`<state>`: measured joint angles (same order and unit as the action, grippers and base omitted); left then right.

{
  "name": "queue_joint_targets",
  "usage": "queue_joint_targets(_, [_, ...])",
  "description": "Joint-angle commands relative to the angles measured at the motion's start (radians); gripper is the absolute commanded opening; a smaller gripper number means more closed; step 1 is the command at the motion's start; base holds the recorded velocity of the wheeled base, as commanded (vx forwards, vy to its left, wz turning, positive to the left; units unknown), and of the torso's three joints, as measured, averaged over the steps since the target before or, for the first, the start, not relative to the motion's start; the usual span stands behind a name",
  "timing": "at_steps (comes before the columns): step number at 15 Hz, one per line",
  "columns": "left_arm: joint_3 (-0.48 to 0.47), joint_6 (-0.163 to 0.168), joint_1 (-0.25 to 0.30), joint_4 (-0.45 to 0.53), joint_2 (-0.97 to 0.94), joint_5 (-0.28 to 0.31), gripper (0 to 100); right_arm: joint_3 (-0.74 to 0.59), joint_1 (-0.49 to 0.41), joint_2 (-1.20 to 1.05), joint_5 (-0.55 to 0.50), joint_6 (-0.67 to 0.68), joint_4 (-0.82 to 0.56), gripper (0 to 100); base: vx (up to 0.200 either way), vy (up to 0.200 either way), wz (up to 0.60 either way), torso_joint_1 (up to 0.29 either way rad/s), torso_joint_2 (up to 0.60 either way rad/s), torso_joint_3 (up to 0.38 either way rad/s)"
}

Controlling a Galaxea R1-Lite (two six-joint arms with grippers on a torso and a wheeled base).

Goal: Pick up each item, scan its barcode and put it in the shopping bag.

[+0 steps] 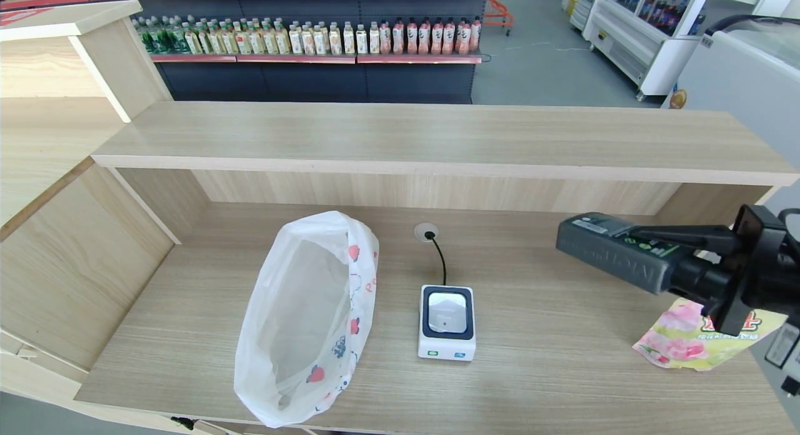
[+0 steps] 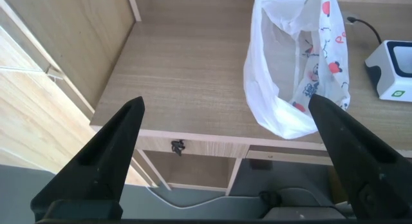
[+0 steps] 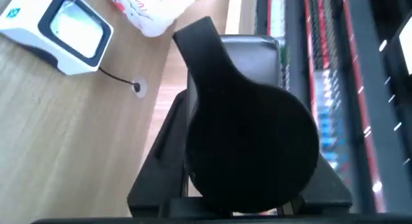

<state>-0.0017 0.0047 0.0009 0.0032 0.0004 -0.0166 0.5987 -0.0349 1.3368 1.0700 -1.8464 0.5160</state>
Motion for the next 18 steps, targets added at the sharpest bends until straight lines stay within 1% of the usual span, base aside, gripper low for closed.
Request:
queue_joint_targets(1, [0.000,0.000,0.001,0.000,0.000,0.000,100,0.006,0.021,0.070,0.171,-0.510,-0.274,0,0.000,0.000,0.00,0.000,0.00,0.000])
queue_joint_targets(2, [0.000,0.000,0.001,0.000,0.000,0.000,100,0.021,0.064,0.102,0.137,-0.665,-0.401,0,0.000,0.000,0.00,0.000,0.00,0.000])
queue_joint_targets(3, [0.000,0.000,0.001,0.000,0.000,0.000,100,0.035,0.109,0.128,0.091,-0.846,-0.484,0,0.000,0.000,0.00,0.000,0.00,0.000])
queue_joint_targets(4, [0.000,0.000,0.001,0.000,0.000,0.000,100,0.056,0.139,0.147,0.090,-0.995,-0.541,0,0.000,0.000,0.00,0.000,0.00,0.000])
queue_joint_targets(5, [0.000,0.000,0.001,0.000,0.000,0.000,100,0.064,0.151,0.156,0.090,-1.033,-0.587,0,0.000,0.000,0.00,0.000,0.00,0.000])
queue_joint_targets(6, [0.000,0.000,0.001,0.000,0.000,0.000,100,0.065,0.165,0.174,0.090,-1.033,-0.600,0,0.000,0.000,0.00,0.000,0.00,0.000])
queue_joint_targets(8, [0.000,0.000,0.001,0.000,0.000,0.000,100,0.081,0.239,0.219,0.091,-1.033,-0.576,0,0.000,0.000,0.00,0.000,0.00,0.000])
queue_joint_targets(9, [0.000,0.000,0.001,0.000,0.000,0.000,100,0.096,0.262,0.245,0.105,-1.033,-0.567,0,0.000,0.000,0.00,0.000,0.00,0.000])
queue_joint_targets(10, [0.000,0.000,0.001,0.000,0.000,0.000,100,0.133,0.297,0.303,0.197,-1.033,-0.564,0,0.000,0.000,0.00,0.000,0.00,0.000])
queue_joint_targets(11, [0.000,0.000,0.001,0.000,0.000,0.000,100,0.142,0.328,0.349,0.238,-1.033,-0.565,0,0.000,0.000,0.00,0.000,0.00,0.000])
queue_joint_targets(14, [0.000,0.000,0.001,0.000,0.000,0.000,100,0.220,0.438,0.441,0.242,-1.033,-0.564,0,0.000,0.000,0.00,0.000,0.00,0.000])
queue_joint_targets(15, [0.000,0.000,0.001,0.000,0.000,0.000,100,0.223,0.452,0.453,0.243,-1.033,-0.562,0,0.000,0.000,0.00,0.000,0.00,0.000])
queue_joint_targets(18, [0.000,0.000,0.001,0.000,0.000,0.000,100,0.223,0.452,0.512,0.245,-1.033,-0.564,0,0.000,0.000,0.00,0.000,0.00,0.000])
